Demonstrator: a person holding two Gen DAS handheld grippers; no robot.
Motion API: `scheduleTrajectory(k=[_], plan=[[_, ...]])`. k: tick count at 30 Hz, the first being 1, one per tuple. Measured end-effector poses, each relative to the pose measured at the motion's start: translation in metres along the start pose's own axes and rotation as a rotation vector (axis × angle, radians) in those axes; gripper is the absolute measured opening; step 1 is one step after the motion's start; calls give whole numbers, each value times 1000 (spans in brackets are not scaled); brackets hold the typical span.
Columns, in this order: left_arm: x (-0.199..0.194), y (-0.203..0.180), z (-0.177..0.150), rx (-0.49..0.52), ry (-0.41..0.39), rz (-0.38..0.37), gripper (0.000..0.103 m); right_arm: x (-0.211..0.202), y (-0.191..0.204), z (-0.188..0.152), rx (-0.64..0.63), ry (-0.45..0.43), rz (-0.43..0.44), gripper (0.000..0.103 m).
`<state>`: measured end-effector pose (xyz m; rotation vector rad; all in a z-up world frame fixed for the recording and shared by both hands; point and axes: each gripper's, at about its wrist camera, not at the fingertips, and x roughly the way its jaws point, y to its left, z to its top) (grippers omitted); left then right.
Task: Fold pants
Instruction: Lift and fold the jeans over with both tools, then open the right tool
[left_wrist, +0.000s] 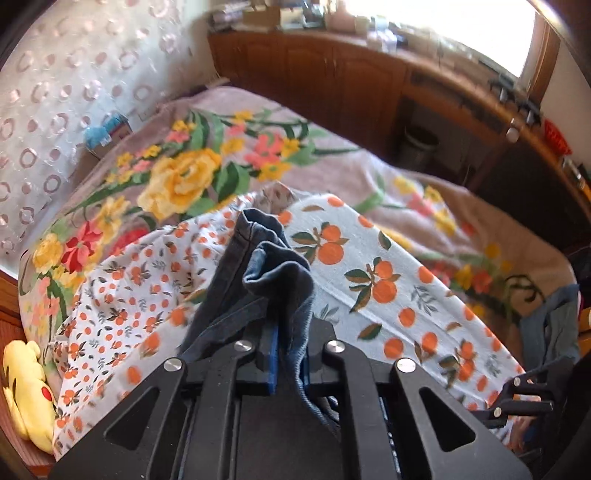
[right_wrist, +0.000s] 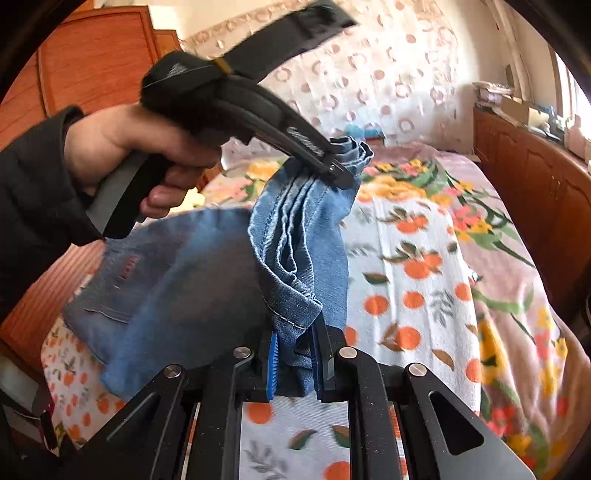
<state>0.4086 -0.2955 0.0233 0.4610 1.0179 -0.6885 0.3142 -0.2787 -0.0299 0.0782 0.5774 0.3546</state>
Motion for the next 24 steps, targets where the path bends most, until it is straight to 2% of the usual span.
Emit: scheduleTrajectory(k=[6, 15, 19, 24], plan=[[-66, 35, -43, -67, -97, 11, 10, -18, 56, 17, -64, -48, 91, 14], [-156, 104, -137, -184, -210, 65, 10, -16, 164, 38, -173, -59, 246, 14], [-176, 138, -178, -242, -229, 105, 10, -5, 210, 45, -213, -41, 318, 14], [-184, 171, -230, -305, -229, 138, 10, 22, 265, 44, -274, 5, 365, 14]])
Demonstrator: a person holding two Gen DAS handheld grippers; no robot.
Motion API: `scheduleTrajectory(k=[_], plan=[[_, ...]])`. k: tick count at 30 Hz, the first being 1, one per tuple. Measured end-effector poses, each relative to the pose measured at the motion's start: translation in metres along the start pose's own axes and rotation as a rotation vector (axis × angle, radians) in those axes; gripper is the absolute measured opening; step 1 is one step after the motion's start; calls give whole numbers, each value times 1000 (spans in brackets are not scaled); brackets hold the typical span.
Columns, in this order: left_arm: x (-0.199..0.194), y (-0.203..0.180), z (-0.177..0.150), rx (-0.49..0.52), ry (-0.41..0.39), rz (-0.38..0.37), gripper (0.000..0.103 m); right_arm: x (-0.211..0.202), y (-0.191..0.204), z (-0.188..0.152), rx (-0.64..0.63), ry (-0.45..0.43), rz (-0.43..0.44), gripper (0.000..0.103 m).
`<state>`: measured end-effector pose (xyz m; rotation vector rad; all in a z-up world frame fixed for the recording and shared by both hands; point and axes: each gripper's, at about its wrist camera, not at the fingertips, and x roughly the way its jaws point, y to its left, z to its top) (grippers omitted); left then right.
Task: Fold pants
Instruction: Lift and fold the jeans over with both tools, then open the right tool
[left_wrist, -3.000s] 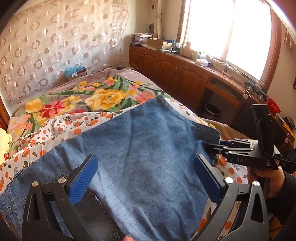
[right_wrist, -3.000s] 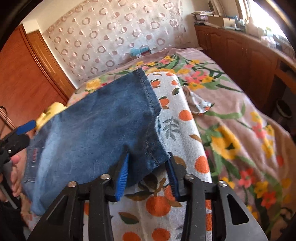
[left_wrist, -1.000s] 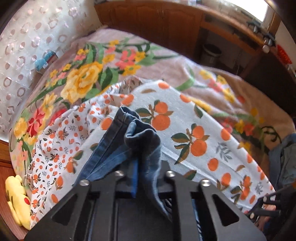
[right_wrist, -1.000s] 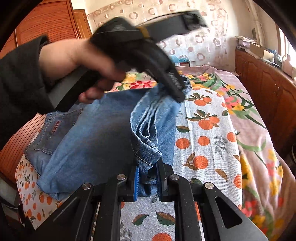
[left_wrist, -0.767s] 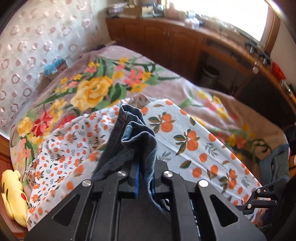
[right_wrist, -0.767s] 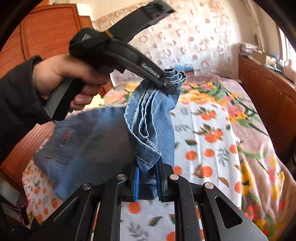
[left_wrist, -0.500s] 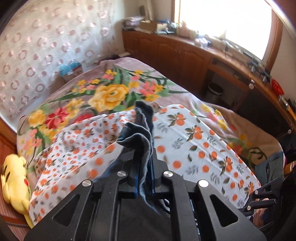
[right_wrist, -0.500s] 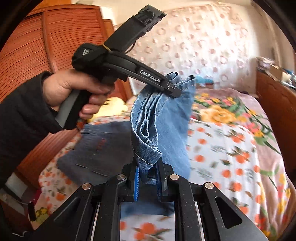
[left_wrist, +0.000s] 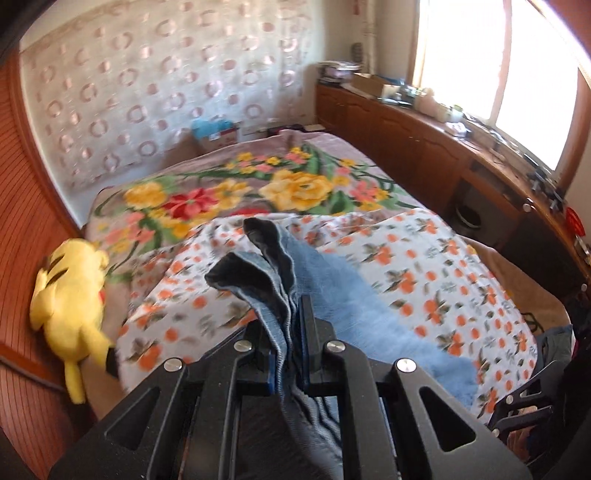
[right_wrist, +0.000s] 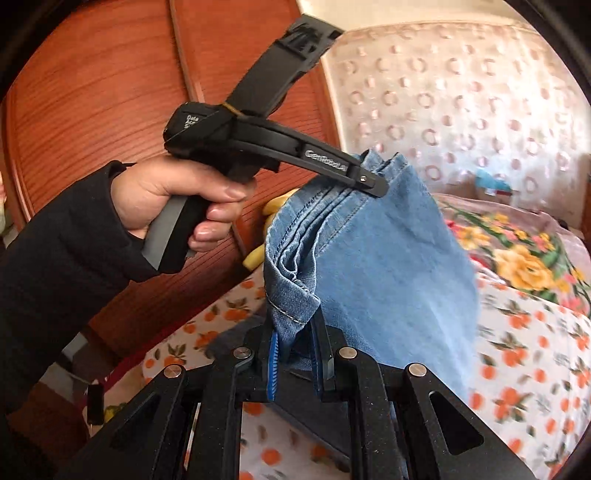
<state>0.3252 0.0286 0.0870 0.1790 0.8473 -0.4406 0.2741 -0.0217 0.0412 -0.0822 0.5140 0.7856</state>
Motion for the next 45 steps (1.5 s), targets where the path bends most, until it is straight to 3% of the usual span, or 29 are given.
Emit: scheduleTrajectory(k=[7, 12, 18, 23, 33, 38, 45], plan=[[-2, 54, -47, -92, 8, 22, 10, 58, 39, 5, -27, 66, 55, 14], [17, 74, -76, -125, 37, 33, 10, 95, 38, -1, -1, 134, 67, 14], [36, 85, -104, -147, 52, 28, 10, 112, 43, 3, 23, 189, 54, 15], [28, 96, -124, -194, 34, 12, 14, 98, 27, 8, 59, 178, 81, 22], [-25, 101, -137, -240, -45, 41, 16, 86, 40, -9, 45, 165, 128, 32], [-35, 78, -148, -208, -52, 32, 17, 57, 34, -18, 31, 124, 85, 32], [-32, 33, -170, -182, -44, -16, 18, 10, 4, -28, 12, 69, -99, 32]])
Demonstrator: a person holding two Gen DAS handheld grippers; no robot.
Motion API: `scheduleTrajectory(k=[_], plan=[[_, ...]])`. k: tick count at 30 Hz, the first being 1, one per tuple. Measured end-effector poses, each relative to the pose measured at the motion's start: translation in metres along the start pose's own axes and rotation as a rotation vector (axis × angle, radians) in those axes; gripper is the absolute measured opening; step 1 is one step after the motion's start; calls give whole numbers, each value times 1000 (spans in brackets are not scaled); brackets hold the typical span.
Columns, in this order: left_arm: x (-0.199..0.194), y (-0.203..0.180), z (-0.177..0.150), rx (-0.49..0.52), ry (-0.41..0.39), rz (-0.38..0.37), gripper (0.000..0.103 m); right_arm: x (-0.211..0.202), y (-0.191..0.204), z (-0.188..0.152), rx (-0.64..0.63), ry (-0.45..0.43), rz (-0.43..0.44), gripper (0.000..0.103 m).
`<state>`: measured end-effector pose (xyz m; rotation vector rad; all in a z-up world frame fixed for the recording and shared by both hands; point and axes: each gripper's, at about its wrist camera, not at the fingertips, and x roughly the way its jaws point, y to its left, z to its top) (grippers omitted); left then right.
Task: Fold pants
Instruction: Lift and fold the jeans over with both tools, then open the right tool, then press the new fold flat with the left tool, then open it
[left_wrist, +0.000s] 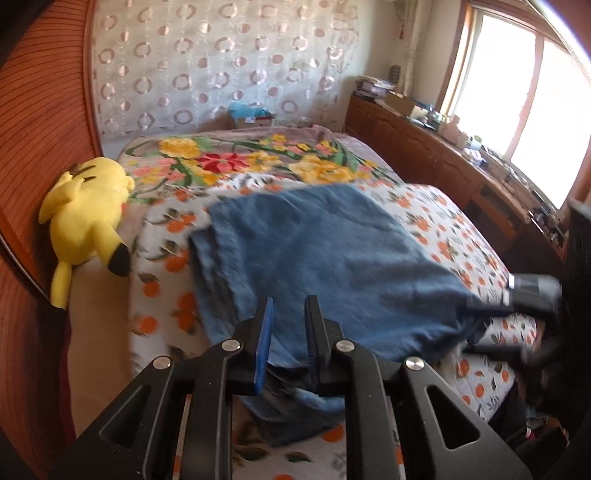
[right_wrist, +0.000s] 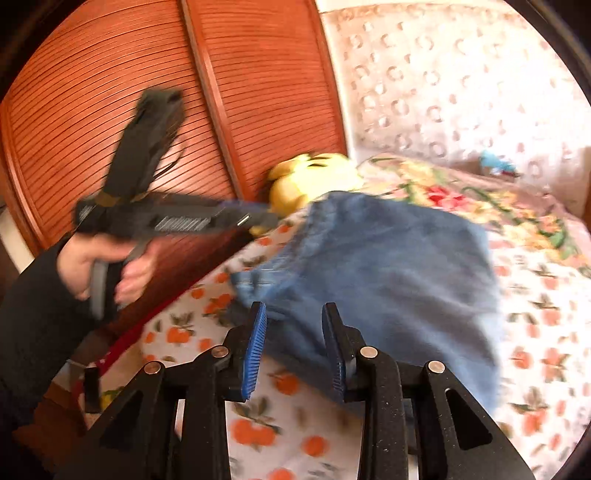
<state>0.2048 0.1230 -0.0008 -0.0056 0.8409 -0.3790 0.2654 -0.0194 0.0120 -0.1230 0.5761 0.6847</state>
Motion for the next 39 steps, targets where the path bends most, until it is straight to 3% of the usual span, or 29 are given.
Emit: scheduleTrajectory(k=[4, 8, 17, 27, 28, 29, 33, 34, 39], plan=[[11, -16, -19, 26, 37, 25, 18, -11, -16, -7, 1, 4, -119, 32], [17, -13, -39, 21, 69, 51, 18, -15, -27, -21, 27, 33, -158, 32], [7, -2, -67, -16, 40, 55, 24, -3, -31, -41, 66, 112, -145, 32], [3, -12, -68, 3, 1, 71, 27, 9, -41, -52, 95, 95, -140, 33], [3, -13, -68, 14, -2, 74, 26, 10, -41, -54, 93, 95, -141, 33], [2, -14, -69, 25, -5, 75, 16, 10, -41, -54, 91, 95, -142, 33], [-10, -13, -71, 29, -30, 55, 13, 11, -43, -58, 90, 91, -133, 33], [-14, -12, -72, 19, -40, 63, 3, 11, -43, -59, 90, 90, -132, 33], [-15, -5, -84, -16, -29, 73, 3, 11, -43, -61, 93, 88, -125, 34]])
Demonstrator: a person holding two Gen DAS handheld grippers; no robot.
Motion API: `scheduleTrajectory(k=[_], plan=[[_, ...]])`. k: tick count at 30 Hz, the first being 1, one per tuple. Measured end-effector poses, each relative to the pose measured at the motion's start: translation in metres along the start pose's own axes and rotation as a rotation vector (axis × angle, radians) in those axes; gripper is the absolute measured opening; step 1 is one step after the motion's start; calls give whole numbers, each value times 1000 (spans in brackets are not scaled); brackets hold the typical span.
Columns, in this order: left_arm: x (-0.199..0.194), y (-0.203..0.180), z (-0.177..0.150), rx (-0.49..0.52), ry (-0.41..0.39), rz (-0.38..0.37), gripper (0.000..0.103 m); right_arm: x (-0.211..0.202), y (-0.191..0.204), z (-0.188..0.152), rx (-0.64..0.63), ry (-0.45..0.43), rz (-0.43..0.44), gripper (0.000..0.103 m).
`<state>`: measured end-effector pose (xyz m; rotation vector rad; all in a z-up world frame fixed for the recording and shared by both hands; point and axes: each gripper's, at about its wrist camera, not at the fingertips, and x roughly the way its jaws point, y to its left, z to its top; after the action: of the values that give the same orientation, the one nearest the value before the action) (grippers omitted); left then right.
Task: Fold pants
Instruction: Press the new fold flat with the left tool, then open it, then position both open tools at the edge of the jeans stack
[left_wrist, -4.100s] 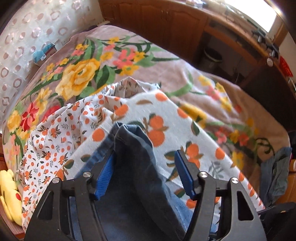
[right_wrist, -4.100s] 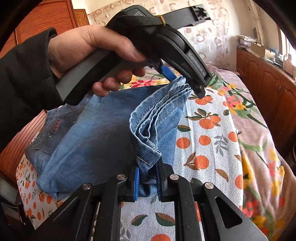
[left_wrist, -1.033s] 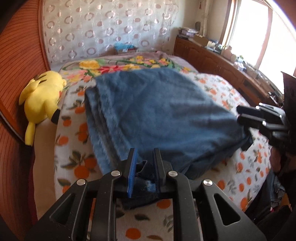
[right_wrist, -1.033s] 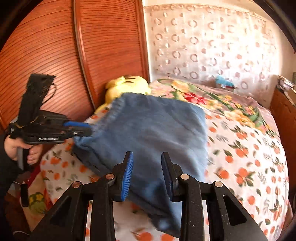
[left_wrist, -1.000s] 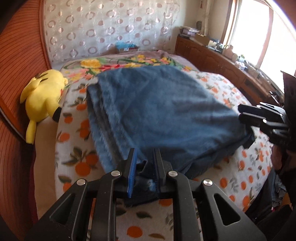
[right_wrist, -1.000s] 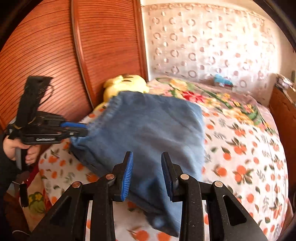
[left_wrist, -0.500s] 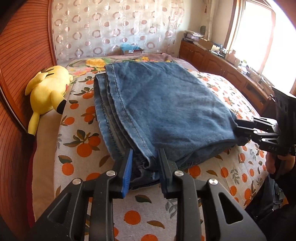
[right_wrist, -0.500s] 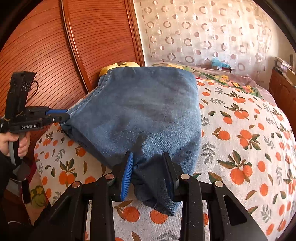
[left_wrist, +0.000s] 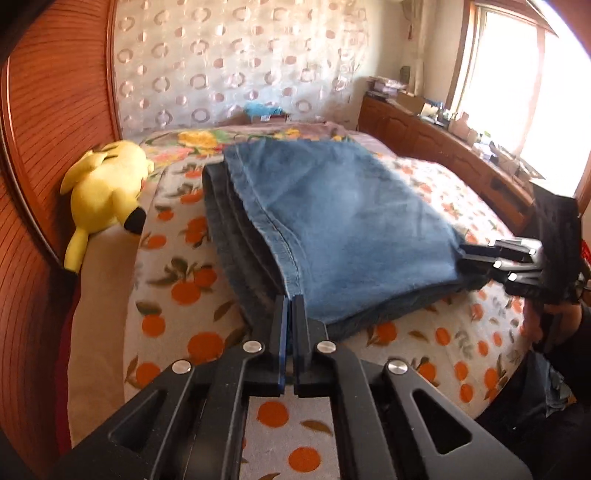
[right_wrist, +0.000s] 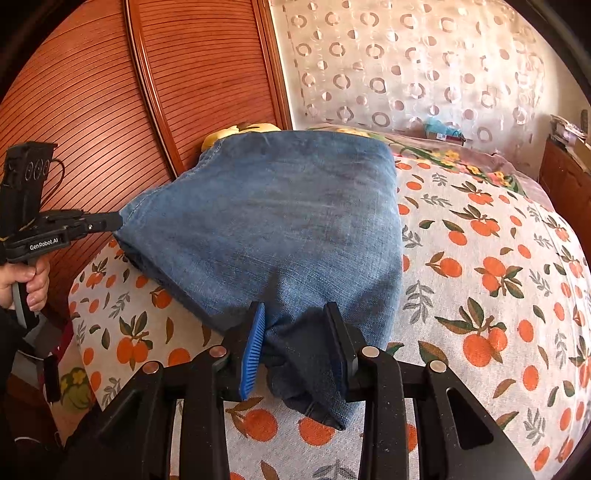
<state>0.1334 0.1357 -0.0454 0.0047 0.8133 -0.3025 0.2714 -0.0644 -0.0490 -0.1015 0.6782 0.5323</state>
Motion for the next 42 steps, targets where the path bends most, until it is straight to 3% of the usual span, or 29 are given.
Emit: scheduleTrajectory(k=[3, 6, 9, 15, 22, 29, 42], plan=[[1, 3, -5, -25, 0, -10, 3, 0, 0, -1, -2, 3, 3, 34], [-3, 3, -3, -20, -14, 61, 3, -2, -1, 0, 5, 6, 1, 34], [-17, 6, 3, -37, -61, 59, 5, -9, -3, 1, 9, -6, 6, 34], [-25, -18, 35, 18, -125, 34, 19, -15, -3, 5, 4, -29, -3, 34], [27, -52, 62, 41, -62, 20, 19, -7, -2, 12, 23, -29, 18, 34], [65, -53, 42, 17, 54, 69, 19, 0, -2, 0, 11, 12, 6, 34], [75, -55, 26, 25, 19, 95, 21, 3, -2, -4, 29, 12, 17, 37]])
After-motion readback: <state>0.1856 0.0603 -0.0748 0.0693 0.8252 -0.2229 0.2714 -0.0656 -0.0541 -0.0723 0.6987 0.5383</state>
